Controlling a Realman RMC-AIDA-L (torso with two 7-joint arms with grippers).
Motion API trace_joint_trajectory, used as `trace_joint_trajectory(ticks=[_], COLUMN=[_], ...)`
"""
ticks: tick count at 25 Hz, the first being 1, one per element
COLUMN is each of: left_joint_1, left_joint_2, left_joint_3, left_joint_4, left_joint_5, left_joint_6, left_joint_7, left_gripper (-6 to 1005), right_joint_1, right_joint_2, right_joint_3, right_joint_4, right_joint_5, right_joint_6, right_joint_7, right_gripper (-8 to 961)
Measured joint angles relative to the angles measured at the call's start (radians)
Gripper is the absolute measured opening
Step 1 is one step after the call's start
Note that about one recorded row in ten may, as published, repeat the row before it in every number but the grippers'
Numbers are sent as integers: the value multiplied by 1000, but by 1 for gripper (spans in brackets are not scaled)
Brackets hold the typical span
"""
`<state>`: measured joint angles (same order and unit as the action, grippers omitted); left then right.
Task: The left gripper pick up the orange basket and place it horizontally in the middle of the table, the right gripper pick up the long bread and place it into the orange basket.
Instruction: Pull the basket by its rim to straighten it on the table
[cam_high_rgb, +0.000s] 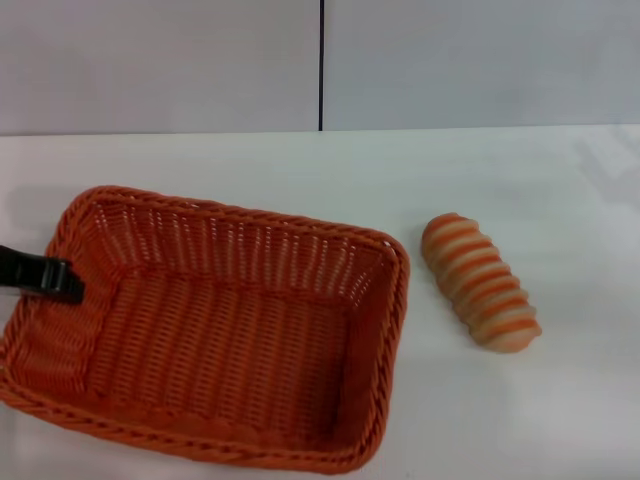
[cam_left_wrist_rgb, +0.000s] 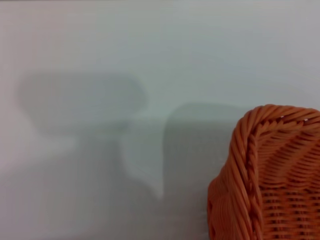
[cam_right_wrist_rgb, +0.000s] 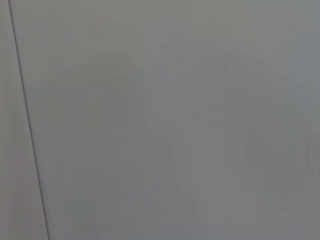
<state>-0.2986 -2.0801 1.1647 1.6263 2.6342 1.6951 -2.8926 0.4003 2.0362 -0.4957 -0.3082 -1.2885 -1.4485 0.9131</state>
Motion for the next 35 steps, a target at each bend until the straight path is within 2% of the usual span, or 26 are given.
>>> trace_joint_trajectory(ticks=[7,13,20,22,29,35], left_joint_1=[27,20,1,-17,-27,-64], left_joint_2=[0,0,0,0,0,3], left_joint_3=[2,-6,-65,-106,-108,-99], left_joint_4=[3,-15,-72,-109,-119,-166], left_joint_5=[-90,-92,-87,-62,-33,-29], left_joint_6=[-11,-31,-67,-78,-81,-81], left_joint_7=[3,3,2,4,5,8], left_gripper=[134,133,132,131,130,130], right_joint_1=[-11,-20,-30,-30,-28,-29], right_joint_2=[1,3,3,3,2,2], right_joint_3=[-2,-2,-1,-1,-1,-1], right_joint_4=[0,0,0,0,0,0], right_joint_5=[0,0,0,0,0,0], right_joint_6=[-15,-29,-30,-30,-30,-30], right_joint_7=[1,2,9,14,20,23], right_gripper=[666,666,665,665,666,665])
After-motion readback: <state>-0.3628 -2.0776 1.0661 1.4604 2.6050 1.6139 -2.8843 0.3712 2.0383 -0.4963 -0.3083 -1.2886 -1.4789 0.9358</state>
